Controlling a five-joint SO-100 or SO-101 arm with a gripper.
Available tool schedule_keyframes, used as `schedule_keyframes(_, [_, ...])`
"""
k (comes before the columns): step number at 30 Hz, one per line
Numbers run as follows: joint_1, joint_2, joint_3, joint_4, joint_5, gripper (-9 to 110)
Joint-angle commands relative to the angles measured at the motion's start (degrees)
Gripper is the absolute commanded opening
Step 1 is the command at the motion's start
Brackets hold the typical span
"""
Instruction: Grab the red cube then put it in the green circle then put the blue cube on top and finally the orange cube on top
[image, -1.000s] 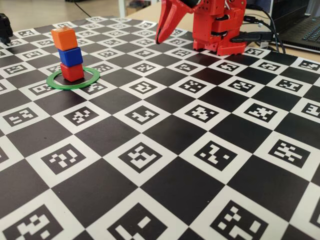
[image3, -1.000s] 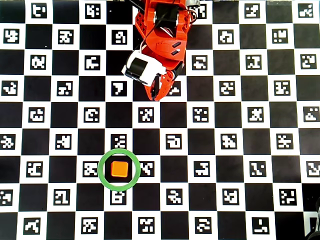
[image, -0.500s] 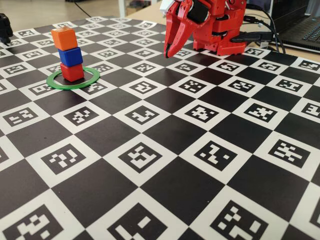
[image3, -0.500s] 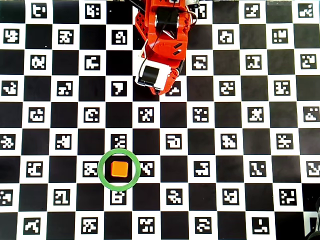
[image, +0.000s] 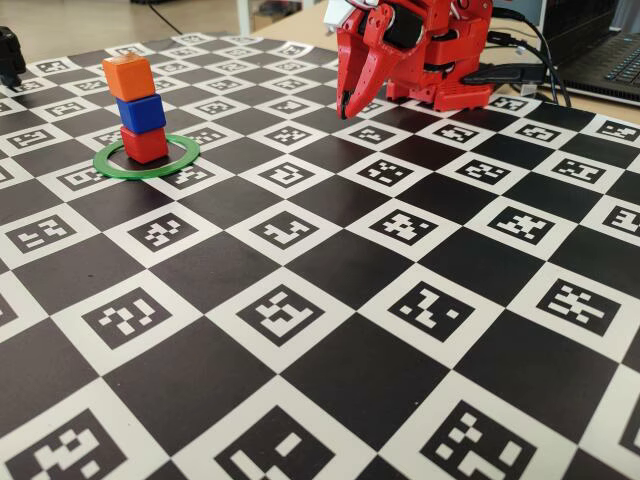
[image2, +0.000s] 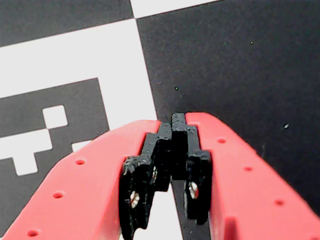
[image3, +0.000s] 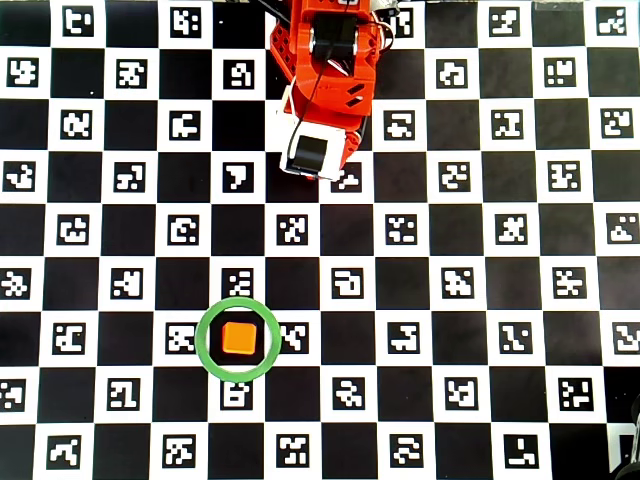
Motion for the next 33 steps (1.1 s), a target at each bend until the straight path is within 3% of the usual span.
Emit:
schedule_keyframes(1, [1.93,2.81,3.08,3.78,-1.41,-5])
schedule_keyframes(33, [4.04,2.81,3.08,4.13,-4.04,-5])
